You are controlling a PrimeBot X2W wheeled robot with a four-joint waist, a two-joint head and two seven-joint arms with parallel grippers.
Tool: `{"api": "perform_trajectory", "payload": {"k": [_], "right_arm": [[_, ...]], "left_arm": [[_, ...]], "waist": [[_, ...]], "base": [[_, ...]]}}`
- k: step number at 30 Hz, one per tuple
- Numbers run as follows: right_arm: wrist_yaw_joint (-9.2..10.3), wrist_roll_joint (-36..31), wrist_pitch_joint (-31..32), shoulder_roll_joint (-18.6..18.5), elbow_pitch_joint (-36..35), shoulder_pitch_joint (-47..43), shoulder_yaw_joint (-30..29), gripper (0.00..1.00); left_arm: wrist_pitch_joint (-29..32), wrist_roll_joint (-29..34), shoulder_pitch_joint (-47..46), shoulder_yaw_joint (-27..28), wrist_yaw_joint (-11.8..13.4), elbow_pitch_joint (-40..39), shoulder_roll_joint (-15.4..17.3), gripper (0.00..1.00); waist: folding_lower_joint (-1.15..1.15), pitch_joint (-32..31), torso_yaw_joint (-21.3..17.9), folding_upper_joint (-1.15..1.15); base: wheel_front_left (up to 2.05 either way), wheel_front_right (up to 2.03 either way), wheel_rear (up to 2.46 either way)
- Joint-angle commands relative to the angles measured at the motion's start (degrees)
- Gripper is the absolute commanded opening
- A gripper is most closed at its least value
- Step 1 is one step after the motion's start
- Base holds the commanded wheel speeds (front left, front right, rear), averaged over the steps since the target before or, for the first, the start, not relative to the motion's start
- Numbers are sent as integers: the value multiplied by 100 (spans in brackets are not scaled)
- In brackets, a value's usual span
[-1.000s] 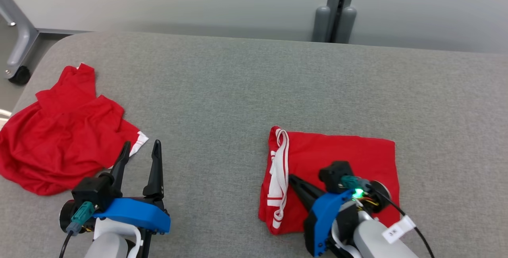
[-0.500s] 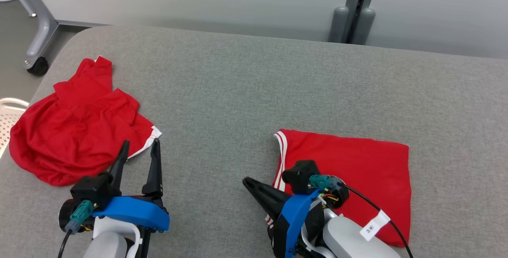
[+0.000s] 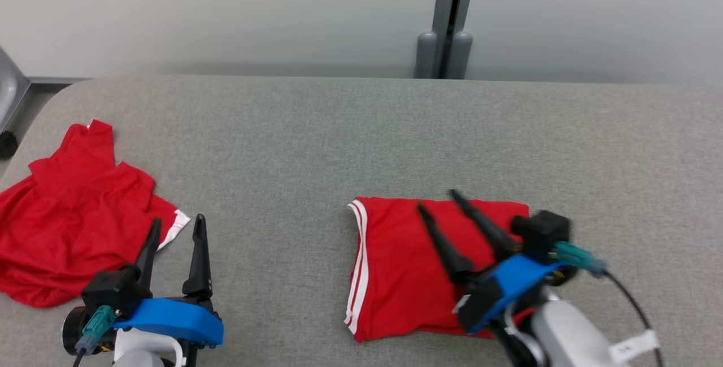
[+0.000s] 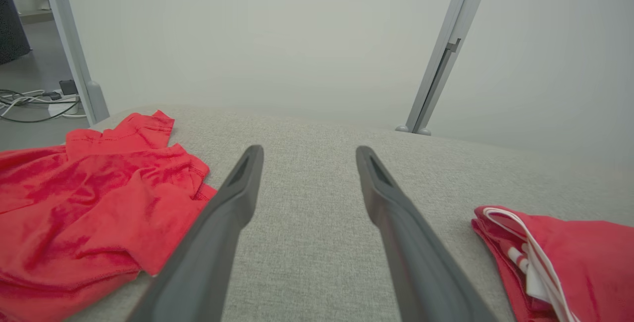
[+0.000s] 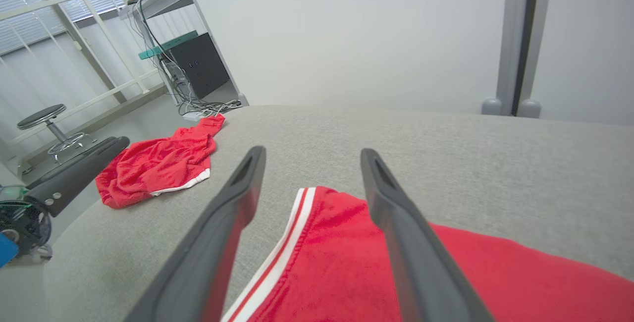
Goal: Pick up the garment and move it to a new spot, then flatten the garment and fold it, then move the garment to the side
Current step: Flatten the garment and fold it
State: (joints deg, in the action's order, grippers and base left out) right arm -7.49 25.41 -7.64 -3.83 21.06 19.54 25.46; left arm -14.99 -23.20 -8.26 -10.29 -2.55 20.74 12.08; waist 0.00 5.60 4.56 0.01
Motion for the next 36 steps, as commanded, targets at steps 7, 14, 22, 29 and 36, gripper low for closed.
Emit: {"api": "perform_trajectory", "payload": {"k": [7,14,22,29,36], "right_arm": [[-1,-806,126,-115,-560,-882,-1902,100],[-1,-1189,443,-25,-1121,-1468,-2677,100],[-1,-1275,652,27,-1425,-1820,-3025,100],[-1,-1223,673,55,-1401,-1932,-3001,100],[-1,-1199,662,74,-1396,-2009,-3026,100]], "left_arm": [[-26,-34,246,25,80,-23,17,100],[10,-101,481,44,149,41,5,100],[159,-162,563,63,226,64,81,100],[291,-193,493,43,253,113,121,100],[287,-196,442,-9,224,161,168,100]], "waist": [[0,-282,-201,-1],[0,-544,-277,-1],[0,-658,-292,-1],[0,-690,-309,-1],[0,-687,-310,-1]], "base": [[0,0,0],[0,0,0],[0,0,0],[0,0,0],[0,0,0]]}}
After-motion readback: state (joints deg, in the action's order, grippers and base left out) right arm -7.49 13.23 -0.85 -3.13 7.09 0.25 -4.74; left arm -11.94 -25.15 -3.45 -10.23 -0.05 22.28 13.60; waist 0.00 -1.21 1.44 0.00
